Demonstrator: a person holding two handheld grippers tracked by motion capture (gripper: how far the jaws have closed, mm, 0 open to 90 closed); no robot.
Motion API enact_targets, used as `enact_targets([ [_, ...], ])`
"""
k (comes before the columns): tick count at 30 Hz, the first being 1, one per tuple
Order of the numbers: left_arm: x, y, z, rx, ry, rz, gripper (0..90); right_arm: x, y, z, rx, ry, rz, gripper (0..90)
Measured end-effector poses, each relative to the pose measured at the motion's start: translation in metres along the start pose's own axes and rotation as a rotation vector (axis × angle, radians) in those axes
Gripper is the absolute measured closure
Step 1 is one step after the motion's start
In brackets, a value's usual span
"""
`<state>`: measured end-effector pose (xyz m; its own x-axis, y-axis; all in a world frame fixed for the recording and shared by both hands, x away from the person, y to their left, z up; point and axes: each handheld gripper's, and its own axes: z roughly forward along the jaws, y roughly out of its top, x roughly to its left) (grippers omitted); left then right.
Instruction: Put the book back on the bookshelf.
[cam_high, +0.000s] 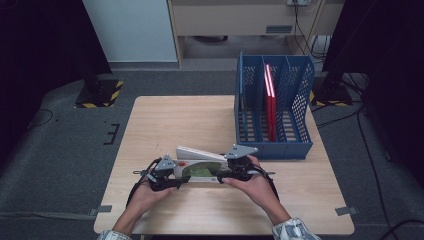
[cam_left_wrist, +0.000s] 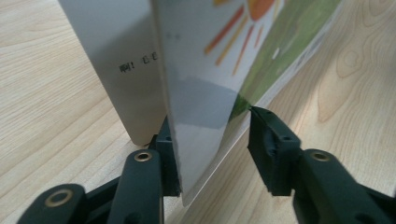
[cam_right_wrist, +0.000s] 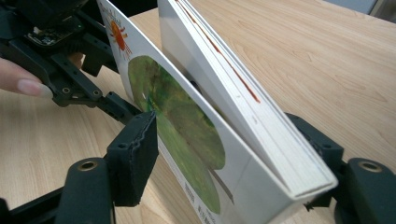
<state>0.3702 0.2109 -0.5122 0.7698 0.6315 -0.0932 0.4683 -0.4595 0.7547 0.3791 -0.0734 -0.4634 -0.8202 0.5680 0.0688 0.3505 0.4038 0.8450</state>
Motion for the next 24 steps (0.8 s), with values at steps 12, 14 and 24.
enact_targets([
  [12, 0.007, -0.003, -0.013, -0.041, 0.027, -0.053, 44.9, 0.009, 0.005, 0.0, 0.005, 0.013, -0.05, 36.8],
  [14, 0.008, -0.003, -0.015, -0.047, 0.032, -0.058, 44.1, 0.01, 0.006, 0.0, 0.01, 0.017, -0.052, 37.5],
  [24, 0.012, -0.005, -0.023, -0.072, 0.061, -0.092, 38.8, 0.011, 0.014, -0.001, 0.021, 0.032, -0.089, 39.9],
])
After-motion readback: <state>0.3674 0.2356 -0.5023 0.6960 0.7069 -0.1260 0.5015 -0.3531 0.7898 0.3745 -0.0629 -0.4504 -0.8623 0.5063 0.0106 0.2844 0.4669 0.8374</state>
